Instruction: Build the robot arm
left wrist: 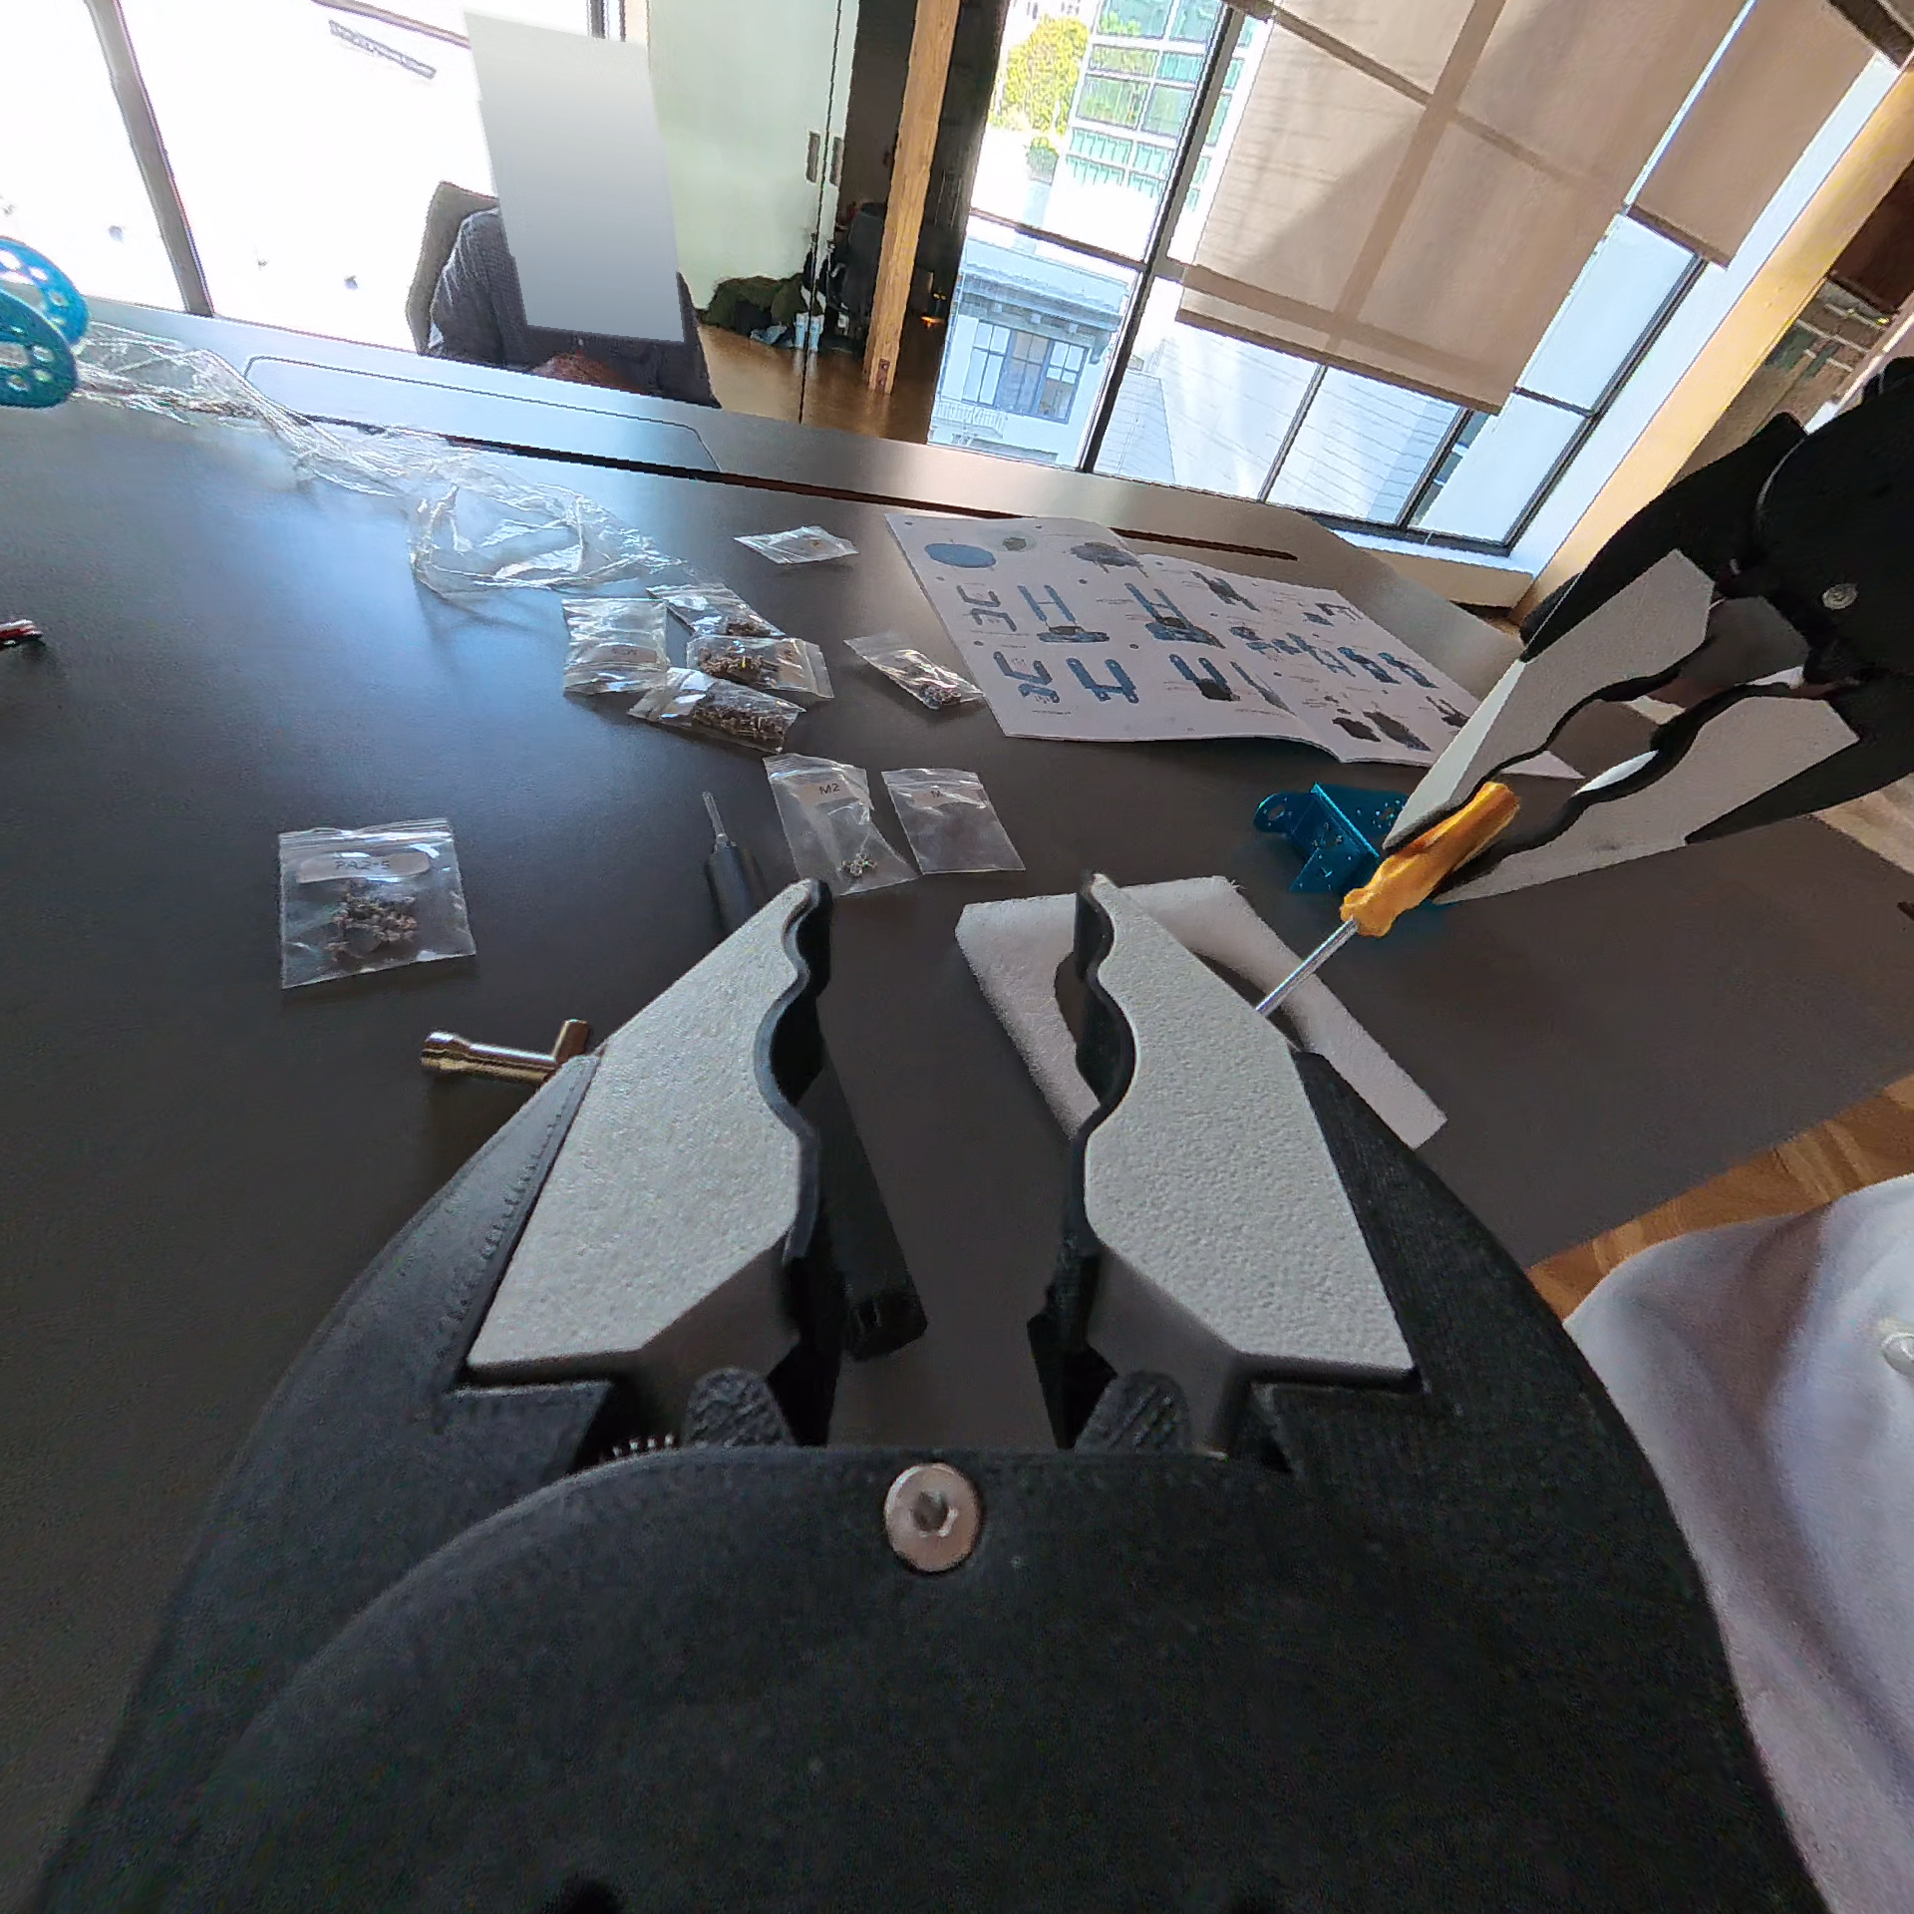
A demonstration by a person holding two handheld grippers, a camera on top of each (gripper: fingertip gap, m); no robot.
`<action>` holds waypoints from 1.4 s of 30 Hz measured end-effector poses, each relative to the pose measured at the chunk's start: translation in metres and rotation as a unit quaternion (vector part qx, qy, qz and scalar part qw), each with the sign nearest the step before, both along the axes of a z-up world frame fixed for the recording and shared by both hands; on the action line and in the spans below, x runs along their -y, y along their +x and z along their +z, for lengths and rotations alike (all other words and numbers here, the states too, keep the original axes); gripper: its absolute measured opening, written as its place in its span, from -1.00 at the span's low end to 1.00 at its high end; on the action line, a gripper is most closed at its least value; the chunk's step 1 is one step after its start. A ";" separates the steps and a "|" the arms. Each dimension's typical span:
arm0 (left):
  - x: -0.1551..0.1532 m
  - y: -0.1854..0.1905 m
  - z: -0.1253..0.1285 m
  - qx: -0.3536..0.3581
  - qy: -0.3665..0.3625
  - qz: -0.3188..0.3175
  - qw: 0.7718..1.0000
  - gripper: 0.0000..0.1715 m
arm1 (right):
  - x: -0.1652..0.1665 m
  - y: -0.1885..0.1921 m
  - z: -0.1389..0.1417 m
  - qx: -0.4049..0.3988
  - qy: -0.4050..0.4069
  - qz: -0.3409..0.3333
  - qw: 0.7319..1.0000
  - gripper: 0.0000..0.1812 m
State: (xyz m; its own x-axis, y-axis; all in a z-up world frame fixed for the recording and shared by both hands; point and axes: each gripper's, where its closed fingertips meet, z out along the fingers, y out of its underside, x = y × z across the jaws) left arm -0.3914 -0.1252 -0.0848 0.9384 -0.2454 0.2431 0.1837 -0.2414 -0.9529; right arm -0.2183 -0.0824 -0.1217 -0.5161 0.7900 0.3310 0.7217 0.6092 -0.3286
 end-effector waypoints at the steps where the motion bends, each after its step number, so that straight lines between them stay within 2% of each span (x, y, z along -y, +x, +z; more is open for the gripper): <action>1: 0.001 -0.002 -0.001 0.000 0.000 0.003 1.000 -0.46 | 0.000 0.000 0.000 0.002 0.001 -0.001 1.000 -0.82; 5: 0.005 -0.005 -0.002 0.007 0.002 0.009 1.000 -0.46 | 0.001 -0.001 0.003 -0.003 0.005 0.001 1.000 -0.82; 8: 0.007 0.001 0.000 0.005 0.001 0.000 1.000 -0.47 | -0.001 0.001 0.017 -0.020 0.000 -0.006 1.000 -0.82; 12: 0.001 0.033 0.005 0.004 -0.008 -0.061 0.998 -0.46 | -0.011 0.017 0.045 -0.059 -0.015 -0.034 0.998 -0.82; 15: -0.009 0.084 0.013 -0.009 -0.013 -0.151 0.988 -0.50 | -0.025 0.048 0.065 -0.095 -0.014 -0.064 0.993 -0.82; 19: -0.029 0.177 0.016 -0.054 -0.041 -0.290 0.955 -0.51 | -0.048 0.112 0.084 -0.138 0.016 -0.108 0.984 -0.82; 24: -0.071 0.270 0.017 -0.087 -0.061 -0.375 0.921 -0.60 | -0.067 0.204 0.072 -0.154 -0.015 -0.168 0.974 -0.82; 28: -0.097 0.321 0.007 -0.156 -0.071 -0.380 0.909 -0.60 | -0.074 0.254 0.060 -0.172 -0.069 -0.208 0.960 -0.82; 31: -0.112 0.351 0.000 -0.197 -0.067 -0.352 0.912 -0.61 | -0.077 0.276 0.059 -0.181 -0.095 -0.217 0.954 -0.82; 33: -0.117 0.368 0.000 -0.197 -0.062 -0.343 0.917 -0.63 | -0.080 0.287 0.059 -0.185 -0.102 -0.215 0.954 -0.82; 37: -0.123 0.388 0.007 -0.192 -0.042 -0.322 0.926 -0.74 | -0.085 0.304 0.059 -0.185 -0.114 -0.203 0.955 -0.82; 42: -0.124 0.404 0.009 -0.227 -0.026 -0.303 0.925 -0.89 | -0.089 0.318 0.059 -0.186 -0.120 -0.184 0.958 -0.82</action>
State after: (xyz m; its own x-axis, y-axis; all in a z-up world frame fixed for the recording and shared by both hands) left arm 0.0123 -0.0011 -0.0756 0.6411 -0.7585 -0.1169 -0.4165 -0.2160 -0.8831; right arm 0.0992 0.0066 -0.0623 -0.0691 0.9720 0.2244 0.6792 0.2106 -0.7031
